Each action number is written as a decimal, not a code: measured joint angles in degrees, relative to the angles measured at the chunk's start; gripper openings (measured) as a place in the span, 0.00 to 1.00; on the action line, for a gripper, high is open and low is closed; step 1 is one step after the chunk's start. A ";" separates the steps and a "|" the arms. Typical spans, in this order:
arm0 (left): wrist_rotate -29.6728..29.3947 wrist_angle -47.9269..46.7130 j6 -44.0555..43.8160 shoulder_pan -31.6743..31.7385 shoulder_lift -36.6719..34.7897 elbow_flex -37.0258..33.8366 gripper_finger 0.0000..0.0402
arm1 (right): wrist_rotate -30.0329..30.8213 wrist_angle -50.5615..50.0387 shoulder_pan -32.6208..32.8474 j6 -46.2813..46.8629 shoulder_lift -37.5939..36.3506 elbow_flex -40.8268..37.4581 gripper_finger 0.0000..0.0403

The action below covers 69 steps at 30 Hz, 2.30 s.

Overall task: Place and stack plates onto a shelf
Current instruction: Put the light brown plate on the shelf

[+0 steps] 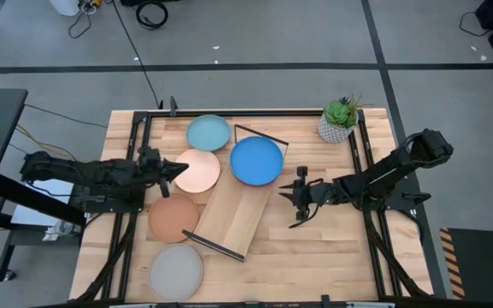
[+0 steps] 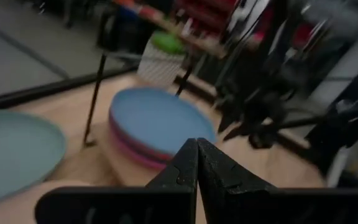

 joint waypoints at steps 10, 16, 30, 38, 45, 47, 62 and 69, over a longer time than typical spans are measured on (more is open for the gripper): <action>2.44 -13.37 -7.24 2.93 21.35 7.93 0.10 | -3.48 1.70 -3.60 3.09 0.39 -2.82 0.24; 14.00 -26.61 -7.99 4.36 32.84 15.04 0.25 | -3.48 7.05 -3.92 1.77 0.37 -5.81 0.24; 10.93 -29.00 7.87 3.57 51.45 16.43 0.29 | -5.84 10.25 -3.92 1.63 0.35 -6.49 0.24; 12.92 -27.96 14.93 3.54 55.02 16.44 0.29 | -5.97 10.19 -3.92 1.84 0.35 -6.49 0.24; 10.15 -28.36 16.62 3.71 56.09 16.38 0.28 | -5.96 9.84 -3.92 1.59 0.35 -6.49 0.24; 11.05 -28.43 16.18 3.71 57.10 16.44 0.28 | -5.95 9.66 -3.92 1.73 0.35 -6.49 0.24; 13.41 -36.28 18.07 3.73 58.65 20.31 0.04 | -7.30 9.25 -3.92 1.47 0.35 -6.51 0.24; 24.19 -50.00 11.15 3.71 58.65 35.88 0.04 | -7.32 9.29 -3.92 1.62 0.35 -6.51 0.24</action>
